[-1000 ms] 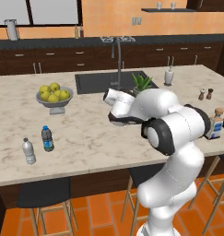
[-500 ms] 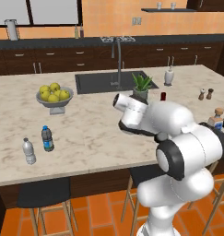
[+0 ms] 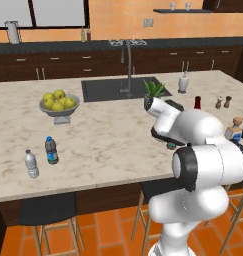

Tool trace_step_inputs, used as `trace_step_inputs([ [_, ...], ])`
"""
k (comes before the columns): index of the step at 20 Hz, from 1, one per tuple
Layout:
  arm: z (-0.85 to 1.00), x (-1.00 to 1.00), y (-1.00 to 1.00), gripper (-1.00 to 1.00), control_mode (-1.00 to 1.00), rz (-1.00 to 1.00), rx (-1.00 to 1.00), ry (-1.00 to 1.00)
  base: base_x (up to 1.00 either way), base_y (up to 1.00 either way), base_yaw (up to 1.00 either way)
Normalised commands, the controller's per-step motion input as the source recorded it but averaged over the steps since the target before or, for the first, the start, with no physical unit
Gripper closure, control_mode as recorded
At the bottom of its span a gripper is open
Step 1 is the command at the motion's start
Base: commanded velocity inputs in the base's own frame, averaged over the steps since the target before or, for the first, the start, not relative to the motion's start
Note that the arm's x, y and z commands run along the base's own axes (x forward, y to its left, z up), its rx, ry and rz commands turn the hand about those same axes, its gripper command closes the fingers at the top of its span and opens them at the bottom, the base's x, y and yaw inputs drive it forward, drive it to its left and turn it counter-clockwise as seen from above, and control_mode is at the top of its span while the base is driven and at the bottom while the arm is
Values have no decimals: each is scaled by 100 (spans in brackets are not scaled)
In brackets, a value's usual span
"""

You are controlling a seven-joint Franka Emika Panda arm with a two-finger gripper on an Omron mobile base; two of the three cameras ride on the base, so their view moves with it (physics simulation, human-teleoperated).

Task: Move the plastic bottles in the middle to the plastics group, and the glass bottles in the middle to the glass group.

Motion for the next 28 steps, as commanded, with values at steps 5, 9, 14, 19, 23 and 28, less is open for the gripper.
trace_step_inputs([
  [5, 0, 49, -46, 100, -100, 0, 1, 15, 0, 0, 0],
  [9, -1, 7, -56, 100, -100, 0, 5, 1, 0, 0, 0],
  [14, -2, 0, -54, 100, -100, 0, 6, 0, 0, 0, 0],
  [19, -10, 0, -27, 100, -100, 2, 4, -17, 0, 0, 0],
  [23, -31, 0, -18, 100, -100, 3, 0, -16, 0, 0, 0],
  [28, -17, 0, -16, 100, -100, 1, 0, -4, 0, 0, 0],
])
